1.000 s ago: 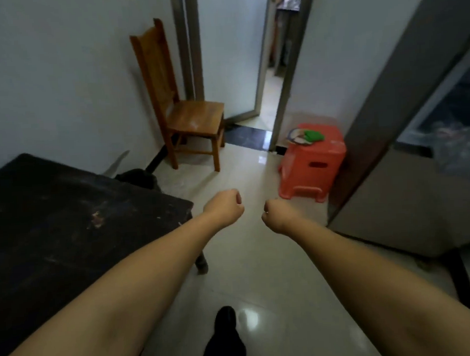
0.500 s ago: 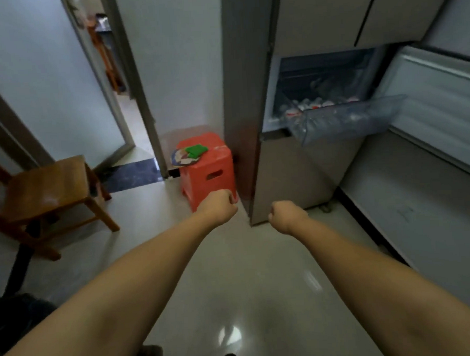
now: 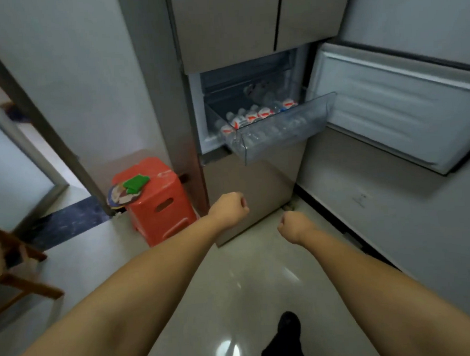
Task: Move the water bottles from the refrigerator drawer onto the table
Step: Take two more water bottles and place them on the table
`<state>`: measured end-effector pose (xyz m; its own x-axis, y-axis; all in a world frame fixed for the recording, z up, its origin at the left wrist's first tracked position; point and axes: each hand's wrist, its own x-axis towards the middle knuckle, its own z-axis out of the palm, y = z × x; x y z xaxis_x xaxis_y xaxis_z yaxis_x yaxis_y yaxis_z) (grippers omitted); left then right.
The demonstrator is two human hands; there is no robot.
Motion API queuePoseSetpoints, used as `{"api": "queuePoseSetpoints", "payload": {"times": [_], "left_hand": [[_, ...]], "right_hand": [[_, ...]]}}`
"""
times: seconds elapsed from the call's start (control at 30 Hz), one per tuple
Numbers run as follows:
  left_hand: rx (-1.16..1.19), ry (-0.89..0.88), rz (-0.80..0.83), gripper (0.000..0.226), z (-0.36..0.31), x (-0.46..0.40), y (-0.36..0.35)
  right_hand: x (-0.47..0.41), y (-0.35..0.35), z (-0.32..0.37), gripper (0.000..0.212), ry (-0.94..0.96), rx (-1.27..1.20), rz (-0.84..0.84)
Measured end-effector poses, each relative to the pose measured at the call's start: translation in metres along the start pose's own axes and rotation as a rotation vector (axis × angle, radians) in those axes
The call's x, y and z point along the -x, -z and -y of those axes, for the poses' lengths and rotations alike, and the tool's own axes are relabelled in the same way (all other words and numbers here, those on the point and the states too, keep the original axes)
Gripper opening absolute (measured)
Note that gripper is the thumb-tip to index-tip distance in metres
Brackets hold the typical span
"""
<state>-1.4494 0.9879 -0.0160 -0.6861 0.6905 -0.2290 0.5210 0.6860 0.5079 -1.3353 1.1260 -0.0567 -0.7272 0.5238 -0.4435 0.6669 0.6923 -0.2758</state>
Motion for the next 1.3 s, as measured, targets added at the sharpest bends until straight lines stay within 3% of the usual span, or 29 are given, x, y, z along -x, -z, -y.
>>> {"api": "queuePoseSetpoints", "payload": {"times": [0.2, 0.43, 0.83, 1.07, 1.17, 1.3], "left_hand": [[-0.006, -0.013, -0.008, 0.016, -0.062, -0.107, -0.004], [0.092, -0.020, -0.057, 0.004, -0.133, -0.214, 0.009], [0.172, -0.033, -0.197, 0.014, -0.170, -0.374, 0.053], [0.263, 0.163, -0.061, 0.017, -0.154, -0.469, 0.065], [0.356, 0.321, -0.077, 0.016, -0.143, -0.499, 0.061], [0.362, 0.513, -0.146, 0.039, -0.136, -0.531, 0.049]], "right_hand": [[-0.081, 0.076, -0.039, 0.027, 0.009, -0.005, -0.067], [-0.166, 0.175, -0.079, 0.027, 0.053, -0.037, -0.190], [-0.303, 0.274, -0.042, 0.024, 0.306, -0.213, -0.624], [-0.405, 0.308, -0.034, 0.024, 0.273, -0.249, -0.499], [-0.441, 0.306, -0.035, 0.036, 0.208, -0.219, -0.263], [-0.478, 0.298, -0.033, 0.059, 0.165, -0.153, -0.057]]}}
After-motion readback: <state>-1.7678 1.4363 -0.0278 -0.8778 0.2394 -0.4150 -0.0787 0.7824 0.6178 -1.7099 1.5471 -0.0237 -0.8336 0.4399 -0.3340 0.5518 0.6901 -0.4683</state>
